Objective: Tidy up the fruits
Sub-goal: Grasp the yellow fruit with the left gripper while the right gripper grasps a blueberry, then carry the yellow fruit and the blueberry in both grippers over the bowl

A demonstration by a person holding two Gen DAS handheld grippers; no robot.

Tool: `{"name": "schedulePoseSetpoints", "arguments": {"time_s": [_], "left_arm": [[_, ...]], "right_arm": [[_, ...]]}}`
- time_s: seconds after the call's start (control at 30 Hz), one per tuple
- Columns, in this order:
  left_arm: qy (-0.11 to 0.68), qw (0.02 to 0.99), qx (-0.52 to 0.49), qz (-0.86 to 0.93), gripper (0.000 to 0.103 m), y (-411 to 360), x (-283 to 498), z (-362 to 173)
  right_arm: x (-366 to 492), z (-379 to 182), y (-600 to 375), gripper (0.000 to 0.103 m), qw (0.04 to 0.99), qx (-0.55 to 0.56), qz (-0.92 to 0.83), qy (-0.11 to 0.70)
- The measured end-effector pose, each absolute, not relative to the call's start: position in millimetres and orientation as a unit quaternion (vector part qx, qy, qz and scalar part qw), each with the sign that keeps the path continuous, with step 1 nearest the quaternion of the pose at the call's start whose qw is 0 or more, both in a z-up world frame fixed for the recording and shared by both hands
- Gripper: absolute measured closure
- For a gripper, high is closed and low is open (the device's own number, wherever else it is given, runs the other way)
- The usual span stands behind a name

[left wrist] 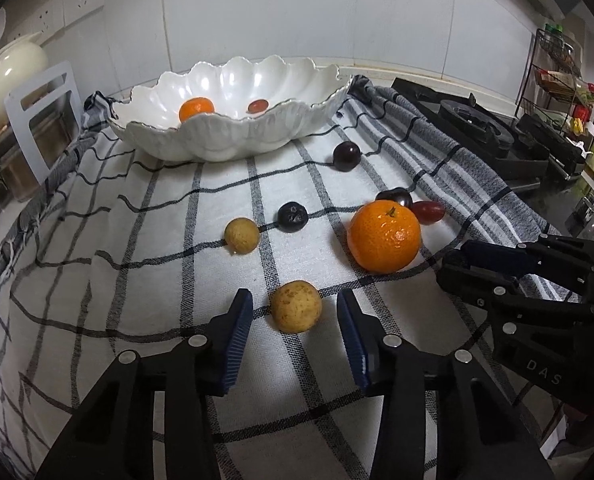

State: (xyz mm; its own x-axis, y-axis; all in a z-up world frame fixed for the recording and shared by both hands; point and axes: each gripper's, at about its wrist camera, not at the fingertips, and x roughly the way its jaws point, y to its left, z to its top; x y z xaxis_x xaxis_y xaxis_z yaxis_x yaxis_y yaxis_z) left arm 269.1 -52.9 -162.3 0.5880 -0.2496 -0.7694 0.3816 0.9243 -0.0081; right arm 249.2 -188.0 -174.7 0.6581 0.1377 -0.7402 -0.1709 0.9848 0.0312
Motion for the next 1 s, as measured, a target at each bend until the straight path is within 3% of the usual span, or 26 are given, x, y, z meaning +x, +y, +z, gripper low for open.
{"name": "schedulePoseSetpoints", "arguments": {"time_s": [0.33,1.0], "left_arm": [[0.426,0.884,0.069,-0.178,0.076,-52,272,-167],[0.377,0.91,0.038,-0.169,0.077,-39,248,-117]], "right_arm": [[251,-176,-189,0.08,0.91,-0.023,0.08,0.406],[232,-130,-189,0.08,0.931,-0.015,0.092,0.352]]}}
